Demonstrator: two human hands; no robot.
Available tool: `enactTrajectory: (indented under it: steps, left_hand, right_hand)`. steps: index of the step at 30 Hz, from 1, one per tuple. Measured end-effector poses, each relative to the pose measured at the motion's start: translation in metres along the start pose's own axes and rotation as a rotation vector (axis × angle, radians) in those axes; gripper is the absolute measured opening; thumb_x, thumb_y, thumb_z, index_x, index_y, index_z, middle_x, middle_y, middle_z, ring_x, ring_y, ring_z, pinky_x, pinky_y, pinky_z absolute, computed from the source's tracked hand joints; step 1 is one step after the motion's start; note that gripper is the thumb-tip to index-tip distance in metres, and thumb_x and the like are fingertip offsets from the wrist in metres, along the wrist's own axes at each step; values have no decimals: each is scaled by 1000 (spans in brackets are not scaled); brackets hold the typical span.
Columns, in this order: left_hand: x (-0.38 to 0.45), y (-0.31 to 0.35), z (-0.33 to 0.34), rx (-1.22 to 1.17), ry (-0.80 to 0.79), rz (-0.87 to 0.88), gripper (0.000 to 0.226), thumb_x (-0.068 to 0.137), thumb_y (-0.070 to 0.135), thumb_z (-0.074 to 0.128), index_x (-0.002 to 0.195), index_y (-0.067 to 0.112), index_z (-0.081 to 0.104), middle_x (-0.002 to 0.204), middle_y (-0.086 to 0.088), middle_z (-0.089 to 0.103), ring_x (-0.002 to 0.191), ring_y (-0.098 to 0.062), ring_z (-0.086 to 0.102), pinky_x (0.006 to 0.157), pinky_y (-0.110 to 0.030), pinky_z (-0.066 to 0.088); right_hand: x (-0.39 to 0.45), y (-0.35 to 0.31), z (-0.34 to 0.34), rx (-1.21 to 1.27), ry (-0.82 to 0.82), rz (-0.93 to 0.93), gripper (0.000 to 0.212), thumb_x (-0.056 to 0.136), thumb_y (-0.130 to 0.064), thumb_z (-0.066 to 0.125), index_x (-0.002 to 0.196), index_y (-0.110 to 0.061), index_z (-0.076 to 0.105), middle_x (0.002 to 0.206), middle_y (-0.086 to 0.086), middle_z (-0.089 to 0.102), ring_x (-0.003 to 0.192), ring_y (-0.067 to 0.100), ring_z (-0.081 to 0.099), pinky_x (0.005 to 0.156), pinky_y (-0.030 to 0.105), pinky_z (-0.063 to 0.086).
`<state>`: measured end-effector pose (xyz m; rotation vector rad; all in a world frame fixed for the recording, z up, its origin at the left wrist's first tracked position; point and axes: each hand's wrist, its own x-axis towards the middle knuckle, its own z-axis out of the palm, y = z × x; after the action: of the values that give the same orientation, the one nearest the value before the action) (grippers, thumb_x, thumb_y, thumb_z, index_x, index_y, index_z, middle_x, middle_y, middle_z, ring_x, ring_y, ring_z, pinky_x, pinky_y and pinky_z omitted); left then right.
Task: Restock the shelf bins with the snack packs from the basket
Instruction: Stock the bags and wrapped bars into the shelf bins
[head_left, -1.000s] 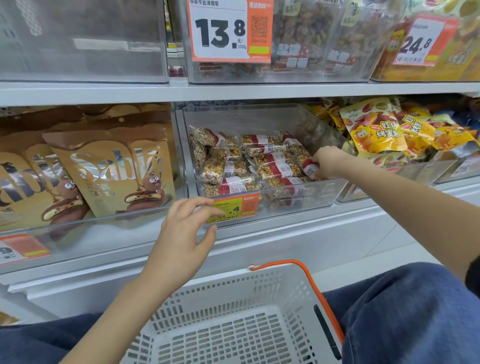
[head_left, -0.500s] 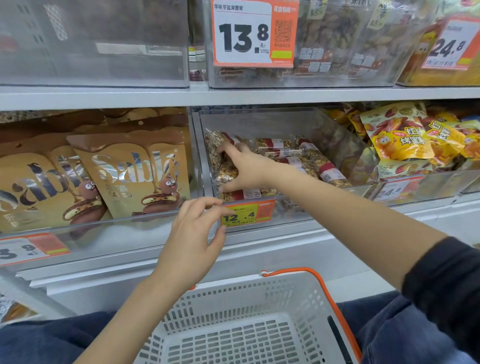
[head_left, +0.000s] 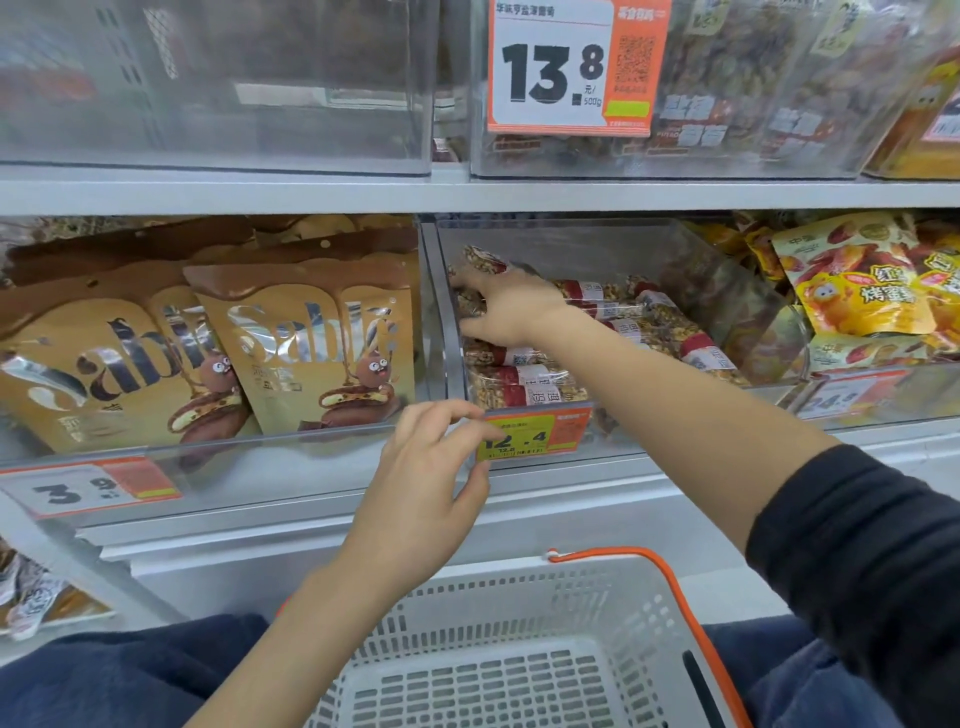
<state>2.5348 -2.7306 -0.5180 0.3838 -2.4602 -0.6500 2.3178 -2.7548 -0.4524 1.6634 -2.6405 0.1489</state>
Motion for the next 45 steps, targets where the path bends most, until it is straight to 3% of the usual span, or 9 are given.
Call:
enactTrajectory:
  steps: [8, 16, 19, 23, 28, 31, 35, 40, 45]
  left_hand:
    - [-1, -2, -2, 0, -9, -16, 22, 88, 14, 60, 107, 23, 64, 116, 10, 50, 116, -9, 37, 96, -30, 32]
    - [4, 1, 0, 6, 20, -6, 22, 87, 21, 51, 105, 24, 65, 114, 13, 50, 114, -7, 36, 95, -28, 30]
    - [5, 2, 0, 5, 24, -7, 21, 89, 18, 53, 106, 23, 64, 111, 18, 47, 112, -4, 37, 96, -15, 24]
    - [8, 14, -6, -55, 54, -19, 27, 89, 7, 57, 110, 22, 62, 109, 18, 50, 102, 3, 42, 89, -2, 26]
    - [56, 47, -21, -119, 115, -103, 41, 88, 12, 60, 127, 19, 50, 120, 5, 52, 101, 0, 53, 88, -10, 43]
    - [109, 47, -27, 297, 4, 26, 64, 84, 26, 65, 140, 20, 36, 139, 0, 38, 127, -18, 37, 106, -35, 35]
    - [159, 26, -22, 633, -259, 86, 53, 81, 45, 65, 129, 29, 48, 129, 2, 53, 116, -22, 51, 89, -38, 43]
    - [179, 3, -17, 712, -343, -39, 31, 84, 33, 60, 112, 20, 59, 106, -3, 61, 89, -19, 54, 71, -29, 44]
    - [199, -6, -7, 815, -560, -58, 57, 77, 37, 72, 128, 23, 51, 120, -3, 54, 104, -21, 54, 83, -33, 47]
  right_hand:
    - [-2, 54, -11, 53, 159, 357, 35, 100, -27, 36, 128, -16, 54, 107, 14, 63, 87, 32, 62, 69, 35, 49]
    - [-29, 73, -5, 940, 514, 494, 26, 90, -16, 47, 116, -17, 48, 100, 14, 60, 68, 23, 57, 59, 34, 50]
    - [-56, 60, 1, 1227, 396, 513, 40, 83, -9, 52, 122, -18, 44, 97, 8, 56, 64, 18, 57, 56, 31, 48]
    - [-77, 59, 4, 1592, 169, 461, 59, 63, -6, 56, 121, -9, 54, 122, 18, 58, 104, 28, 61, 74, 34, 51]
    - [-97, 60, -5, 1646, 21, 198, 39, 80, 4, 53, 116, -9, 59, 110, 15, 65, 90, 21, 65, 71, 30, 53]
    - [-97, 67, -13, 1737, -106, 218, 27, 92, -2, 42, 112, -3, 59, 102, 19, 67, 85, 27, 70, 72, 35, 60]
    - [-76, 79, -16, 1803, -163, 306, 19, 95, -10, 44, 108, -1, 56, 102, 24, 68, 84, 33, 71, 63, 30, 60]
    - [-21, 95, -13, 1105, -15, 288, 42, 98, -44, 43, 117, -12, 61, 87, 7, 68, 66, 23, 66, 54, 28, 49]
    - [18, 106, 3, 531, -110, 52, 32, 96, -33, 50, 121, -17, 62, 135, 0, 53, 126, 22, 47, 98, 28, 35]
